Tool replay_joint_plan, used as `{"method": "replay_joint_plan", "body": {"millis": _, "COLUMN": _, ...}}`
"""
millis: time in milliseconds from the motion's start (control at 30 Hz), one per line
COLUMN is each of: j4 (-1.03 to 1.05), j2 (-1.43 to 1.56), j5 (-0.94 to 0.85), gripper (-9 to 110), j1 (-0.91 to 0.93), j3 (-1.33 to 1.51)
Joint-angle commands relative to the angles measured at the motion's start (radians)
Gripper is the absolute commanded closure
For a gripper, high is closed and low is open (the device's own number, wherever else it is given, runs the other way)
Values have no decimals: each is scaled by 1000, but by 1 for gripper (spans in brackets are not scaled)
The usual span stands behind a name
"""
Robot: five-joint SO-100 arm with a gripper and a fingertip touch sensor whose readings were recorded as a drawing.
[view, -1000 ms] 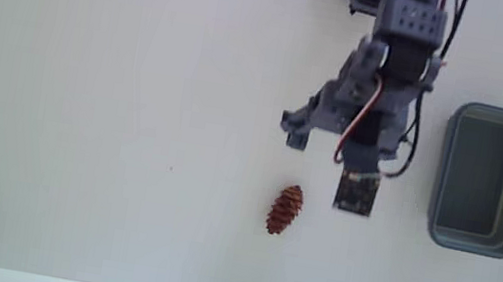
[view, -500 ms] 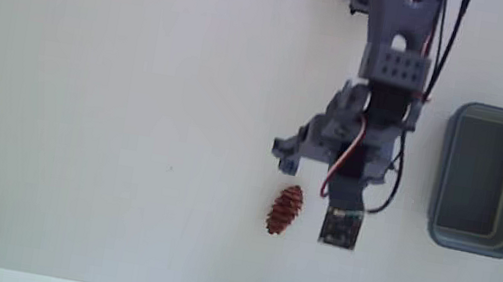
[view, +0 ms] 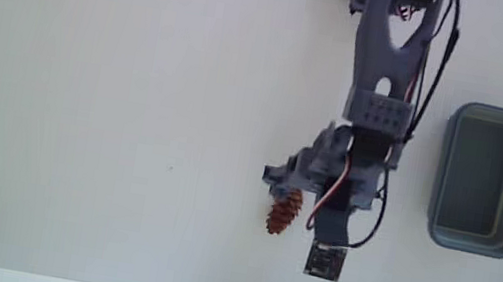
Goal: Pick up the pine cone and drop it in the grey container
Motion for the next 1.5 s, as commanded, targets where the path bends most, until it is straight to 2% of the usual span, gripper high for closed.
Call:
{"method": "replay_joint_plan", "body": {"millis": 0, "j4": -10, "j2": 31, "j5": 5, "gripper": -9, "j1": 26, "j3": -58}}
{"method": "replay_joint_plan", "body": {"millis": 1467, "j4": -10, "j2": -194, "j5": 5, "gripper": -9, "j1": 66, "j3": -284}}
